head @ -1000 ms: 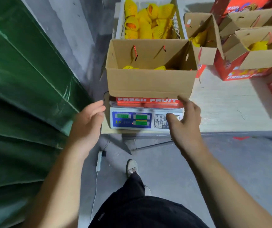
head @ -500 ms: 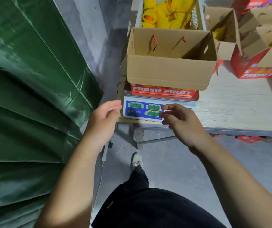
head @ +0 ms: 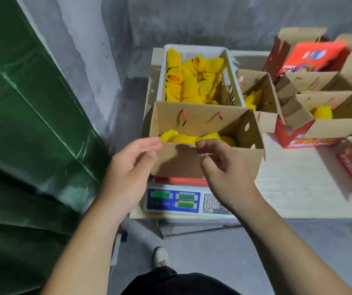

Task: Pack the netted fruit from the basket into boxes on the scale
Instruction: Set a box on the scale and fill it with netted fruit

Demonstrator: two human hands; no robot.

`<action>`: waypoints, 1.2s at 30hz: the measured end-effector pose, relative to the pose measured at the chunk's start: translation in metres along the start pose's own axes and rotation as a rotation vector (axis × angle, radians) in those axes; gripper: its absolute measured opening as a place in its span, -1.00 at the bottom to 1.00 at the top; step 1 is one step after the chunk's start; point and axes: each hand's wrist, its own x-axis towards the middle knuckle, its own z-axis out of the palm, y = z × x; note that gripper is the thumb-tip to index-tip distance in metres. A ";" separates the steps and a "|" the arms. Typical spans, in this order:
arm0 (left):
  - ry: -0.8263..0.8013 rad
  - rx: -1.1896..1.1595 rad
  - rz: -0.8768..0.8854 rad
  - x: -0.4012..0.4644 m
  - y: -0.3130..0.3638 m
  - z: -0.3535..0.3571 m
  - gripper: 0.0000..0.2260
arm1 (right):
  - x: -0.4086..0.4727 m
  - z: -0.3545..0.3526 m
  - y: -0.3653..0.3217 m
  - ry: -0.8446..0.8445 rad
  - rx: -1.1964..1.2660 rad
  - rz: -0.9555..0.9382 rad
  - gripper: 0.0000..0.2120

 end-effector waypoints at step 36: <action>-1.083 1.102 -0.053 0.449 -0.112 0.132 -0.26 | 0.442 0.016 0.224 -0.509 -1.139 0.154 -0.45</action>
